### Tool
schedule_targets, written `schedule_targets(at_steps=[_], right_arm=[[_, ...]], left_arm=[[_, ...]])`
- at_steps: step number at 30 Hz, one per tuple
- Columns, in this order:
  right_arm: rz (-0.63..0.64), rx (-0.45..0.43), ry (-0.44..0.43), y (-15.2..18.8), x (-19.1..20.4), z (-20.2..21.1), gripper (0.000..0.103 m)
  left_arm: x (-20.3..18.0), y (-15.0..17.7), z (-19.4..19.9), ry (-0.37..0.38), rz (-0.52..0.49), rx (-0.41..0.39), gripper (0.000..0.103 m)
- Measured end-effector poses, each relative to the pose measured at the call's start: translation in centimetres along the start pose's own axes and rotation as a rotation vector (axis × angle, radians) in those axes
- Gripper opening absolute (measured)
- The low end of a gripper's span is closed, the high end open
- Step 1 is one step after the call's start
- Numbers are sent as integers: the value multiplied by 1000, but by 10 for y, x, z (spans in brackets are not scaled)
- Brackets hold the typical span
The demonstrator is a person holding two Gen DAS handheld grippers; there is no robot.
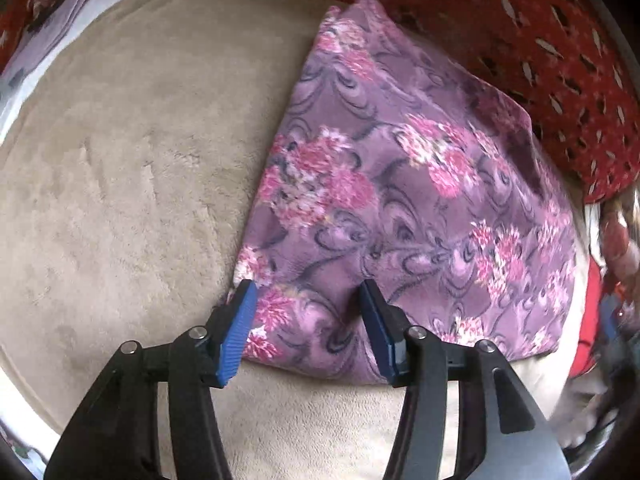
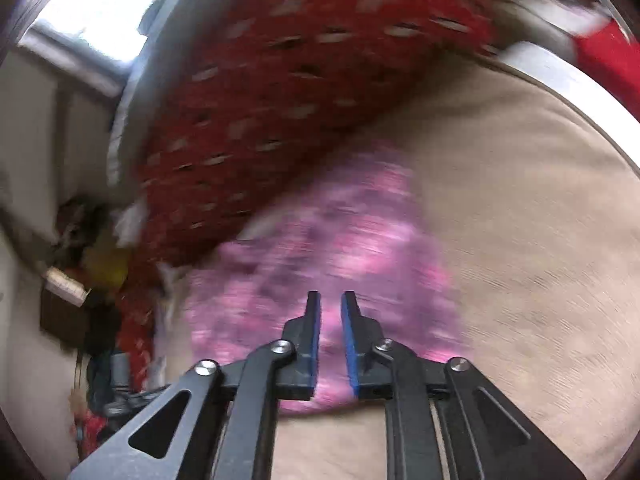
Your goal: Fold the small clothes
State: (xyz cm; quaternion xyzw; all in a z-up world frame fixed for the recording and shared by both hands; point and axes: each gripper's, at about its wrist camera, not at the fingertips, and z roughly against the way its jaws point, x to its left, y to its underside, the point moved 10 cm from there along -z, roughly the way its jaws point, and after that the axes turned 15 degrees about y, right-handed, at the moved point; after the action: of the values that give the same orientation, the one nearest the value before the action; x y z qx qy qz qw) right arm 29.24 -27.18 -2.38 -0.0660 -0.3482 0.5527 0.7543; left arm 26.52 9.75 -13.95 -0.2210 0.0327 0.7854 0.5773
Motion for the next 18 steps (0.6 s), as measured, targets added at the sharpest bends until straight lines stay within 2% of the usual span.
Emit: schedule_targets(at_steps=[2,7,10,12,14,15,17,18], right_arm=[[69,11,-9,-8,31,-17,37],[152,76,-36,-18,92,-77,39],[222,72,7,-22,117,-114,41],[278,67,46,-24,130,-139,47],[314,78,75,-19,134,-157,48],[371,75,136,-16,136,-170,36],[413,84,231,-19,135,-195,5],[377,105,237,-22,133,-205,4]], left_arm=[[-5,-7,2,26,-27,5,52],[-24,-65,26,136,-96,-73,52],[-18,-104,22,119,-105,-81,54],[-13,-120,13,103,-102,-72,54],[-6,-130,2,98,-90,-57,54],[-2,-132,0,99,-81,-57,54],[2,-140,-16,74,-63,-54,54],[4,-140,-23,52,-59,-43,54]])
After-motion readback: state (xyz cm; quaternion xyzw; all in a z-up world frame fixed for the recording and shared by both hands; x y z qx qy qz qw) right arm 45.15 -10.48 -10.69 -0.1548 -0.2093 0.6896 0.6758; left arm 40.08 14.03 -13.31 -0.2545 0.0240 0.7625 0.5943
